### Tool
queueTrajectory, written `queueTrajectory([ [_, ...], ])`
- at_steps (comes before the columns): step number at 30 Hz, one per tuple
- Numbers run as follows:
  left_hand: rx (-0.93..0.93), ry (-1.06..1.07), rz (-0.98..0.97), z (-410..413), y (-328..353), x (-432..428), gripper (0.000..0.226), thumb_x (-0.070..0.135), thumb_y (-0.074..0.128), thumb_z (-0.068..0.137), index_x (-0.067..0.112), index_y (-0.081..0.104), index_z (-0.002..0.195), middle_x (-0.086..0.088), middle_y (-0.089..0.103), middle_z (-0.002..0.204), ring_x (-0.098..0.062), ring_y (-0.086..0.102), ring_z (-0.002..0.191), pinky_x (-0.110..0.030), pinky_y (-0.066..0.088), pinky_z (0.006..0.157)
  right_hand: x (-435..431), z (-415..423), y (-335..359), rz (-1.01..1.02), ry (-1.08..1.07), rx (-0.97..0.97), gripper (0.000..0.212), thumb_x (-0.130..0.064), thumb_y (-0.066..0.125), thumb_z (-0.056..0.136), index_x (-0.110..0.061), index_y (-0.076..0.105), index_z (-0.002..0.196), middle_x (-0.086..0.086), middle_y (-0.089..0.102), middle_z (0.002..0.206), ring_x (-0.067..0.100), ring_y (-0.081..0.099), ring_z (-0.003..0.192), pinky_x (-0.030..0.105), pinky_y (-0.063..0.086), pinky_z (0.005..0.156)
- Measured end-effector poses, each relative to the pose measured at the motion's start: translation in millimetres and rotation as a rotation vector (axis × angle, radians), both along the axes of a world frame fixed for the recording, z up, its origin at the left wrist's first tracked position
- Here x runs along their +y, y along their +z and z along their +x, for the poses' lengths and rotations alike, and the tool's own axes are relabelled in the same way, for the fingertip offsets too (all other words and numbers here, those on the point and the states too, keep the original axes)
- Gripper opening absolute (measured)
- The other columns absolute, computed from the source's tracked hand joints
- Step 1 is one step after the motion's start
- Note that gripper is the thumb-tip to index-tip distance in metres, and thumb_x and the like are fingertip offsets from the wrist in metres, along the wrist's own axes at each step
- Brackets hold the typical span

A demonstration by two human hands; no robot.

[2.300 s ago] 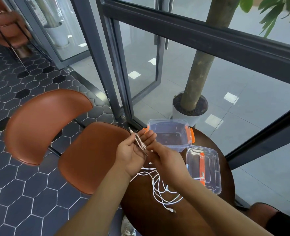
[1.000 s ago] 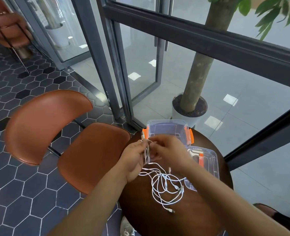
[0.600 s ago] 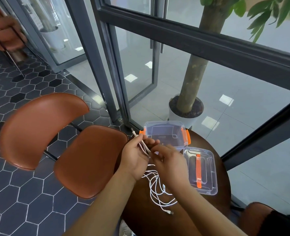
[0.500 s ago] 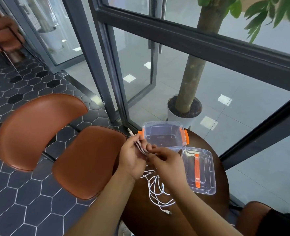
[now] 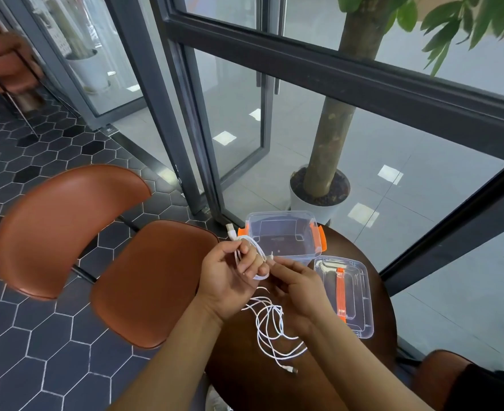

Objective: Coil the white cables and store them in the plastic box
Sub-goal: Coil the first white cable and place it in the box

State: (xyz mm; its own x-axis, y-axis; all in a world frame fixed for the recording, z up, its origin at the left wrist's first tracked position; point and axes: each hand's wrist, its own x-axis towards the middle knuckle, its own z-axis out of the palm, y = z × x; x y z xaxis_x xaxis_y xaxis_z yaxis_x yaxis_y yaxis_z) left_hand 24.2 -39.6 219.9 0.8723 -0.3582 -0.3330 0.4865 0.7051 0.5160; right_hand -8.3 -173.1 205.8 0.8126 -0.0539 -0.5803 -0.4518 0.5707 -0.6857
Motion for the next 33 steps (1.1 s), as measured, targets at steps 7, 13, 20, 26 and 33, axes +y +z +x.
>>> queueTrajectory([
  [7, -0.088, -0.170, 0.430, 9, 7, 12, 0.031, 0.013, 0.042, 0.101, -0.002, 0.062, 0.084, -0.022, 0.059, 0.079, -0.036, 0.062, 0.083, -0.049, 0.052, 0.094, -4, -1, 0, 0.064, -0.152, -0.026, 0.026, 0.004, 0.074, 0.079, 0.011, 0.069, 0.104, 0.027, 0.072, 0.093, 0.033, 0.071, 0.083, 0.041, 0.058, 0.082],
  [13, -0.081, -0.110, 0.775, 3, 5, 5, 0.024, 0.016, 0.048, 0.104, 0.001, 0.062, 0.118, -0.027, 0.071, 0.109, -0.037, 0.074, 0.096, -0.047, 0.062, 0.079, -22, 6, 2, -0.255, -0.070, -0.116, 0.016, -0.008, 0.084, 0.077, -0.004, 0.076, 0.091, 0.022, 0.076, 0.089, 0.031, 0.073, 0.078, 0.040, 0.060, 0.075],
  [20, 0.044, 0.141, 0.687, 2, 5, -9, 0.019, 0.008, 0.047, 0.104, 0.003, 0.064, 0.105, -0.019, 0.072, 0.088, -0.034, 0.075, 0.083, -0.046, 0.062, 0.074, -22, 1, 0, -0.469, -0.095, -0.092, 0.009, -0.009, 0.080, 0.083, -0.007, 0.074, 0.090, 0.012, 0.077, 0.077, 0.024, 0.073, 0.063, 0.031, 0.058, 0.058],
  [26, 0.107, 0.181, 0.492, -1, 8, -7, 0.019, 0.009, 0.045, 0.104, 0.001, 0.062, 0.102, -0.023, 0.064, 0.090, -0.032, 0.075, 0.080, -0.049, 0.060, 0.075, -33, -4, -5, -0.293, -0.194, -0.008, 0.007, -0.001, 0.069, 0.090, 0.004, 0.074, 0.091, 0.018, 0.077, 0.083, 0.023, 0.073, 0.066, 0.028, 0.063, 0.064],
  [33, -0.034, -0.005, 0.683, -4, 7, -14, 0.022, 0.009, 0.044, 0.105, -0.005, 0.059, 0.112, -0.019, 0.066, 0.090, -0.038, 0.074, 0.092, -0.055, 0.059, 0.084, -44, 12, 0, -0.489, 0.144, -0.158, 0.013, -0.012, 0.074, 0.089, -0.008, 0.079, 0.100, 0.004, 0.077, 0.076, 0.014, 0.066, 0.060, 0.023, 0.051, 0.056],
])
